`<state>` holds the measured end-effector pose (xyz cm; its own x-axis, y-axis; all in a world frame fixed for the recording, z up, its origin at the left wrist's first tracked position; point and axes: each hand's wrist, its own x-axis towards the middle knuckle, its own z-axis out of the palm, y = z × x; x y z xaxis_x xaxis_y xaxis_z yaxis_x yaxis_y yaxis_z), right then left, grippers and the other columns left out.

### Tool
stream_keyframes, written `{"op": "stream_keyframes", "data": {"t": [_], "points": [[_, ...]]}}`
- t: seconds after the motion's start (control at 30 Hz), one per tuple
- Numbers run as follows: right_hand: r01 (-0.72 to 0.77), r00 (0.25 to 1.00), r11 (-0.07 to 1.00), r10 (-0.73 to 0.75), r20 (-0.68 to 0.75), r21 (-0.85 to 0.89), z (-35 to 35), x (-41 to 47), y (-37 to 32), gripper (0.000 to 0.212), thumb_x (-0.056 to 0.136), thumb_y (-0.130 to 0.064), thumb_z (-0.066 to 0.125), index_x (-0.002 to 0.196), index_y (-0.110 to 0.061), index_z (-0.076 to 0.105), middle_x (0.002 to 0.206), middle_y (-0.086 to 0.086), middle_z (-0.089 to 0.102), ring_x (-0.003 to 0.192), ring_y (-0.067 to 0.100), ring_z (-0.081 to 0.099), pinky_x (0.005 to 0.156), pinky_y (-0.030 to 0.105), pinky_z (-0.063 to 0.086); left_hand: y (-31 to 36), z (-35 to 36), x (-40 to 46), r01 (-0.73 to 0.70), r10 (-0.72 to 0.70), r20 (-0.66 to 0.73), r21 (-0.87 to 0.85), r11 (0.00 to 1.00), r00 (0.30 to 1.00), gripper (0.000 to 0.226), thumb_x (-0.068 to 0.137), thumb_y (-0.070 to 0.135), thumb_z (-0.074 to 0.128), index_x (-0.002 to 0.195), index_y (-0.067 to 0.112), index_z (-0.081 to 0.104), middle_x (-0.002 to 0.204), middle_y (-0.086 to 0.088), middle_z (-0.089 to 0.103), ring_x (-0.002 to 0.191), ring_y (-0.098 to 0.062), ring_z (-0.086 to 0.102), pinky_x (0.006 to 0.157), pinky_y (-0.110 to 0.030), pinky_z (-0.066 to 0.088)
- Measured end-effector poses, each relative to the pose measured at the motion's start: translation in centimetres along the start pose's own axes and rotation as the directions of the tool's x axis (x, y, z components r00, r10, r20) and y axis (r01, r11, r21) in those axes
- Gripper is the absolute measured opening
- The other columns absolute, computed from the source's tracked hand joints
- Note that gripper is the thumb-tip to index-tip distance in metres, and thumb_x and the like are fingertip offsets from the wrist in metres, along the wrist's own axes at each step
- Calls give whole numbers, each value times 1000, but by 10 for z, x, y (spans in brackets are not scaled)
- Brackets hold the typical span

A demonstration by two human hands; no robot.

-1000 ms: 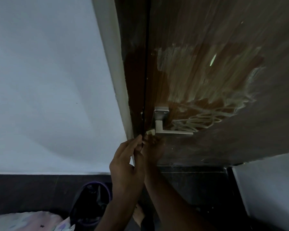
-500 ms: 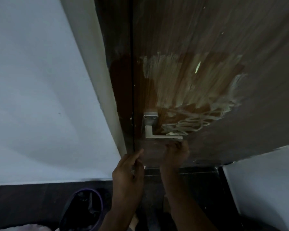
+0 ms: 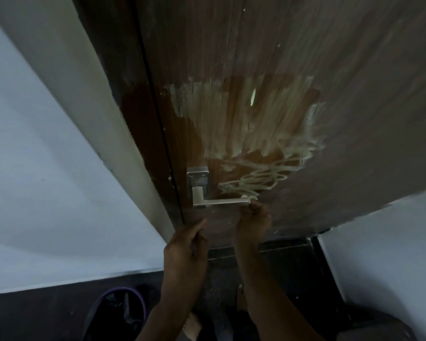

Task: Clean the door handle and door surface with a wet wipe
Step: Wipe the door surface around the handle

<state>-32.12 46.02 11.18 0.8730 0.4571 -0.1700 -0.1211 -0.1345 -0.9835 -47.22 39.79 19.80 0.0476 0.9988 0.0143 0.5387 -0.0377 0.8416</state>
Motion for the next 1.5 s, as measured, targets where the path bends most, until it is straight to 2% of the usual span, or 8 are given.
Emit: {"op": "stream_keyframes", "data": {"t": [0.2, 0.37, 0.6, 0.83, 1.07, 1.17, 1.3, 1.5], "points": [[148, 948, 956, -64, 313, -253, -3, -16, -11, 18, 86, -7, 70, 73, -19, 68, 62, -8, 67, 56, 4, 63, 54, 21, 49, 18, 23, 3, -3, 4, 61, -23, 1000, 998, 33, 94, 4, 62, 121, 21, 72, 108, 16, 65, 91, 16, 55, 75, 5, 36], [40, 993, 997, -32, 112, -68, -32, 23, -36, 43, 79, 4, 74, 71, -38, 70, 70, -21, 73, 64, -4, 68, 55, 10, 51, 22, 39, 4, 38, -34, 104, -29, 999, 994, 39, 96, 5, 57, 128, 24, 67, 113, 11, 66, 89, 1, 63, 70, 2, 40], [42, 900, 985, 35, 435, -166, -17, 0, -38, 14, 85, 5, 67, 82, -8, 69, 72, -5, 72, 63, 5, 68, 58, 21, 54, 37, 47, 2, 53, -46, 66, -109, 993, 997, 30, 97, 15, 62, 121, 30, 70, 107, 23, 68, 94, 22, 58, 76, 4, 39], [-265, 905, 963, 229, 359, 53, -32, 22, -48, 10, 79, 5, 74, 81, -3, 68, 70, 9, 69, 56, 11, 62, 47, 18, 50, 25, 50, 0, 100, -100, 24, -21, 995, 995, 31, 96, 8, 60, 121, 21, 72, 110, 7, 73, 93, -2, 66, 76, 0, 42], [-507, 712, 861, 390, 584, 44, -14, 7, -68, 10, 70, -12, 86, 77, -13, 78, 80, 5, 78, 70, 13, 73, 53, 21, 53, 27, 53, -3, 112, -115, -75, -54, 992, 990, 30, 92, 1, 64, 113, 19, 76, 98, 16, 72, 85, 21, 61, 74, 4, 40], [-554, 732, 830, 452, 511, 59, -26, 15, -63, 48, 64, -29, 88, 103, -5, 72, 95, 7, 78, 82, 17, 70, 65, 27, 55, 27, 51, -2, 96, -101, -97, -57, 994, 990, 35, 91, -2, 63, 110, 23, 76, 94, 21, 69, 85, 27, 56, 72, 6, 38], [-602, 601, 782, 575, 555, -159, -16, 4, -62, 32, 76, -27, 82, 104, -16, 72, 98, 4, 74, 87, 16, 66, 63, 26, 51, 32, 51, -1, 120, -129, -67, -122, 985, 989, 55, 92, -4, 59, 99, 50, 65, 90, 40, 67, 88, 21, 61, 76, 0, 44], [-810, 374, 584, 448, 812, 51, -13, 12, -74, 20, 75, -31, 75, 83, -14, 82, 94, 0, 79, 87, 9, 75, 69, 22, 59, 39, 43, -1, 30, -43, -88, -140, 990, 995, 52, 93, 3, 62, 108, 53, 67, 106, 45, 63, 99, 14, 63, 84, -5, 48]]}}
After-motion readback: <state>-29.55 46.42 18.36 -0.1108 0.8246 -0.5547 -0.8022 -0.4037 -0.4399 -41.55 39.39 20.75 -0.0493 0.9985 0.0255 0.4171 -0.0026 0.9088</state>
